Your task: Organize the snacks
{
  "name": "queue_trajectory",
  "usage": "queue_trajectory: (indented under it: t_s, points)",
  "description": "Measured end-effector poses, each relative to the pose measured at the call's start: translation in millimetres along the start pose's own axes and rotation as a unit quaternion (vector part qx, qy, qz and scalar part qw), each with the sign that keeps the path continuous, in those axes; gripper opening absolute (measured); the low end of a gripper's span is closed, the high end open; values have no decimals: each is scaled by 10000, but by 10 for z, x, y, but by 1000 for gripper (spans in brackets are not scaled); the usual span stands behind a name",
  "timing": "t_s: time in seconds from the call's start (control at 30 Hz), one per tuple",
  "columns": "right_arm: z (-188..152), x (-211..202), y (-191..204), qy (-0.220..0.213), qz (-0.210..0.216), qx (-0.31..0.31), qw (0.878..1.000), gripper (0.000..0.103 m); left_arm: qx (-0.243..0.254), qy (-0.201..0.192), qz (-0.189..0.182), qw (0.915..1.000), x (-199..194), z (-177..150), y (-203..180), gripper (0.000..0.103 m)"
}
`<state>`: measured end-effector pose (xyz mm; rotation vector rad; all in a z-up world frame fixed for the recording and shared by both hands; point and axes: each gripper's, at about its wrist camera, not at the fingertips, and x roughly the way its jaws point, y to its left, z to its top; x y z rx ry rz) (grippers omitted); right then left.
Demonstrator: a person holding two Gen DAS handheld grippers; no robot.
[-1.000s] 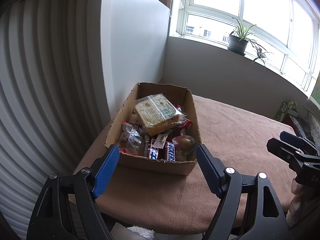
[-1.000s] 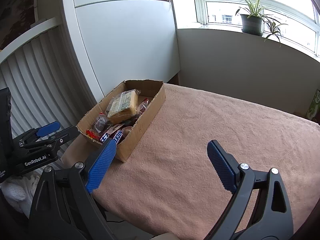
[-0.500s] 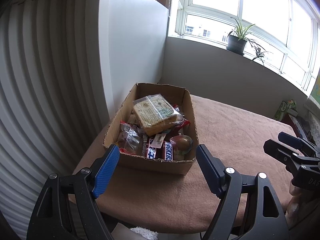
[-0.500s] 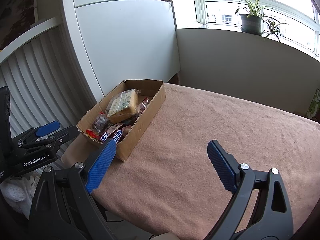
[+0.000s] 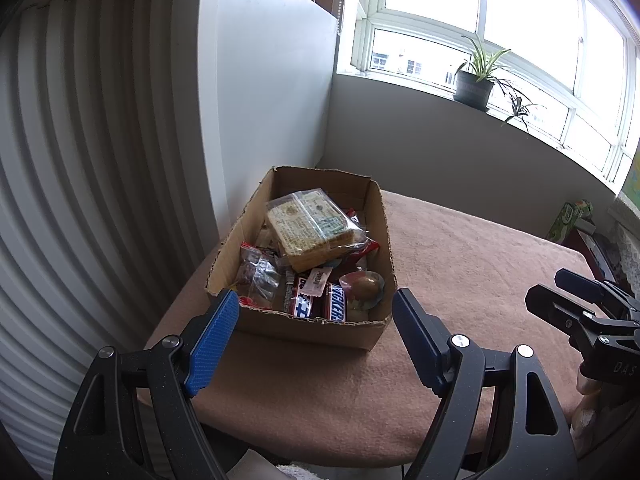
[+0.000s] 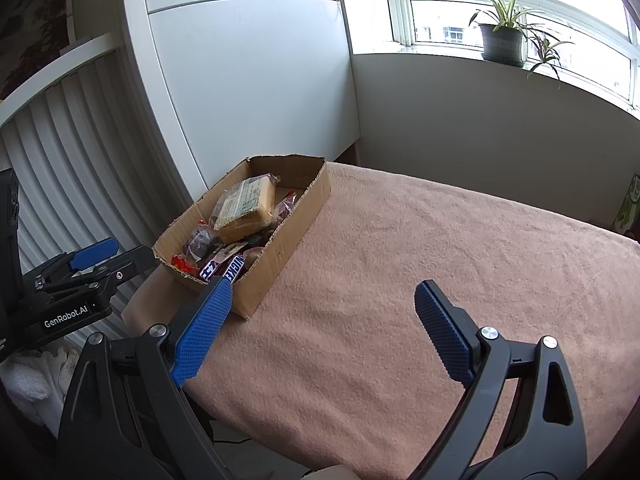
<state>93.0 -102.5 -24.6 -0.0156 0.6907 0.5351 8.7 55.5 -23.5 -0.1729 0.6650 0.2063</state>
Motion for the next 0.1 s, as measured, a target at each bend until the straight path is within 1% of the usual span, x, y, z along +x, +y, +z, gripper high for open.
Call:
queue_trajectory:
  t_s: [0.1]
  points:
    - [-5,0,-15,-2,-11,38,10000,95,-5,-10,-9,10000,-3,2,7,79]
